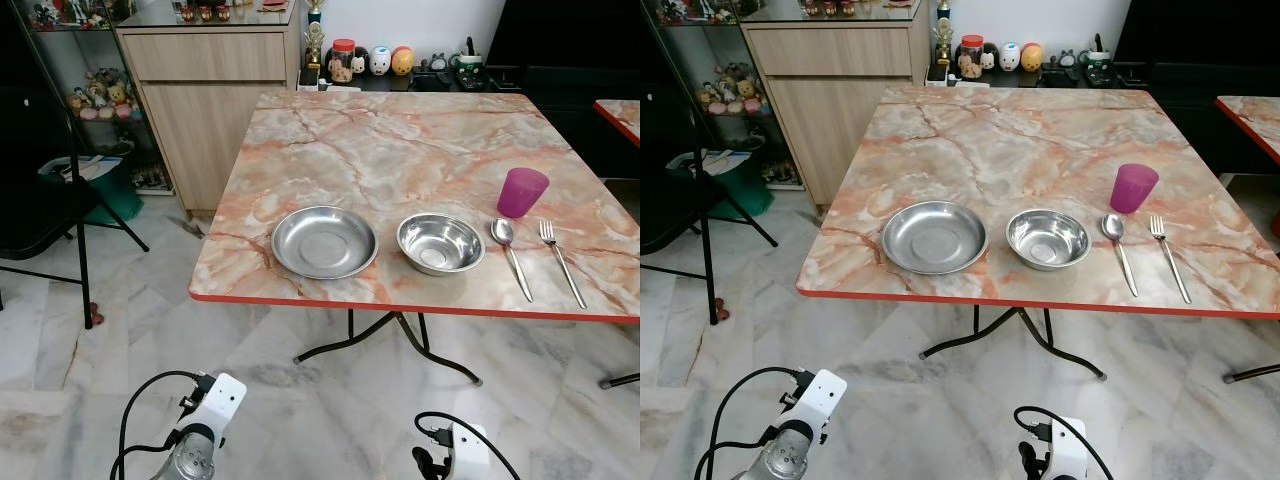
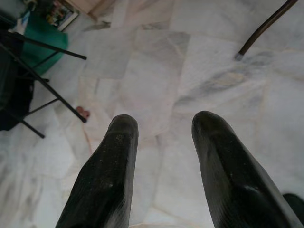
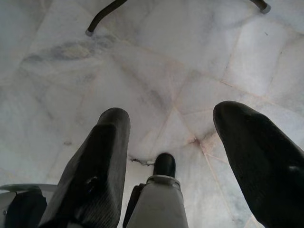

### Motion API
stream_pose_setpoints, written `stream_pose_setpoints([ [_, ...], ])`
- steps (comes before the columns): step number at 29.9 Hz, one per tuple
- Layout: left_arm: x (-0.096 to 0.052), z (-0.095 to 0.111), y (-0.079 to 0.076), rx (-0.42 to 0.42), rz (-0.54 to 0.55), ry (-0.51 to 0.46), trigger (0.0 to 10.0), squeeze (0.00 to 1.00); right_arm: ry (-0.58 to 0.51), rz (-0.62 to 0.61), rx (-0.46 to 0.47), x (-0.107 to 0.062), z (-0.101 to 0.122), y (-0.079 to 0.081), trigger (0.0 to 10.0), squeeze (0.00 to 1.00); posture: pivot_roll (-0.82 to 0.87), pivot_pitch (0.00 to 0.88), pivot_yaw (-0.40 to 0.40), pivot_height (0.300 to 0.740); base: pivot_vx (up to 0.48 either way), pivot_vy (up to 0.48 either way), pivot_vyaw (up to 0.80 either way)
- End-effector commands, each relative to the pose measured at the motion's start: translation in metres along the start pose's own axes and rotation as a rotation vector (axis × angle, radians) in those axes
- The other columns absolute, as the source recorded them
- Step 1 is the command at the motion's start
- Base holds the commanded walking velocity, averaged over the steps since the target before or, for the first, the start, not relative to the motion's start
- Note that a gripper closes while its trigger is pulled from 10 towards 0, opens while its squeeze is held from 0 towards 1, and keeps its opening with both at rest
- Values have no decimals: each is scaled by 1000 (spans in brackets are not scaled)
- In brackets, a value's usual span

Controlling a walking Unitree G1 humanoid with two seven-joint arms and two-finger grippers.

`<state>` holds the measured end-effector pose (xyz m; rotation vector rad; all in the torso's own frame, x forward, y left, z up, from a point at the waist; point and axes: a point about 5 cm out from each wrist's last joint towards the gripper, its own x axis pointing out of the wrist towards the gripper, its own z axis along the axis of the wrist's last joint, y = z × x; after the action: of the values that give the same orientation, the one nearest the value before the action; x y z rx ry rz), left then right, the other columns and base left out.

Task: Setting the table

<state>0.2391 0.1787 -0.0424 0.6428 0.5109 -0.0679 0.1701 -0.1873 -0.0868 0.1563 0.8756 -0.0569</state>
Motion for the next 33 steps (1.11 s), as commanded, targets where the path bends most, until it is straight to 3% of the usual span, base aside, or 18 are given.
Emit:
stream_pose_setpoints([
  [1, -1, -5, 2, 39, 14, 21, 10000, 0, 12, 4, -9, 0, -2, 0, 10000, 0, 104, 0, -32, 740, 0, 0, 0],
  [7, -1, -5, 4, 112, 72, 21, 10000, 0, 12, 4, -13, -1, -2, 0, 10000, 0, 113, 0, -34, 740, 0, 0, 0],
  [8, -2, -17, 31, 105, 112, -3, 10000, 0, 12, 3, -13, 0, -2, -1, 10000, 0, 116, 0, -35, 740, 0, 0, 0],
  [9, -20, -48, 101, 67, 182, -38, 10000, 0, 12, 3, -14, 0, -2, -1, 10000, 0, 116, 0, -35, 740, 0, 0, 0],
  [10, -42, -59, 154, 92, 225, -94, 10000, 0, 12, 3, -14, 0, -2, -1, 10000, 0, 116, 0, -35, 740, 0, 0, 0],
  [11, -60, -64, 190, 117, 243, -119, 10000, 0, 11, 2, -14, 0, -1, -1, 10000, 0, 117, 0, -37, 740, 0, 0, 0],
  [12, -67, -68, 203, 108, 236, -102, 10000, 0, 11, 2, -12, 0, -1, -1, 10000, 0, 120, 0, -38, 740, 0, 0, 0],
  [15, -62, -77, 193, 28, 205, -27, 10000, 0, 13, -2, -7, 0, 0, 0, 10000, 0, 123, 0, -41, 740, 0, 0, 0],
  [18, -38, -76, 145, -142, 145, 50, 10000, 0, 7, -5, -1, 1, 1, 0, 10000, 0, 91, 0, -31, 740, 0, 0, 0],
  [20, -32, -73, 130, -164, 123, 70, 10000, 0, -1, -12, 14, 1, 2, 0, 10000, 0, 90, 0, -34, 740, 0, 0, 0],
  [23, -31, -73, 123, -190, 103, 72, 10000, 0, 0, -12, 11, 1, 2, 1, 10000, 0, 86, 0, -36, 740, 0, 0, 0],
  [25, -32, -73, 126, -187, 102, 68, 10000, 0, 1, -11, 5, 1, 2, 1, 10000, 0, 83, 0, -33, 740, 0, 0, 0],
  [26, -34, -72, 136, -188, 138, 47, 10000, 0, 1, -11, 3, 1, 3, 1, 10000, 0, 86, 0, -33, 740, 0, 0, 0],
  [28, -35, -71, 141, -186, 160, 35, 10000, 0, 0, -12, 3, 1, 3, 0, 10000, 0, 92, 0, -33, 740, 0, 0, 0],
  [29, -39, -65, 165, -176, 253, -30, 10000, 0, -3, -12, 1, 1, 3, 0, 10000, 0, 98, 0, -32, 740, 0, 0, 0],
  [31, -41, -61, 174, -171, 284, -61, 10000, 0, -2, -12, 0, 1, 3, 0, 10000, 0, 98, 0, -32, 740, 0, 0, 0],
  [33, -46, -47, 191, -191, 351, -161, 10000, 0, -2, -12, 0, 1, 3, 0, 10000, 0, 109, 0, -36, 740, 0, 0, 0],
])
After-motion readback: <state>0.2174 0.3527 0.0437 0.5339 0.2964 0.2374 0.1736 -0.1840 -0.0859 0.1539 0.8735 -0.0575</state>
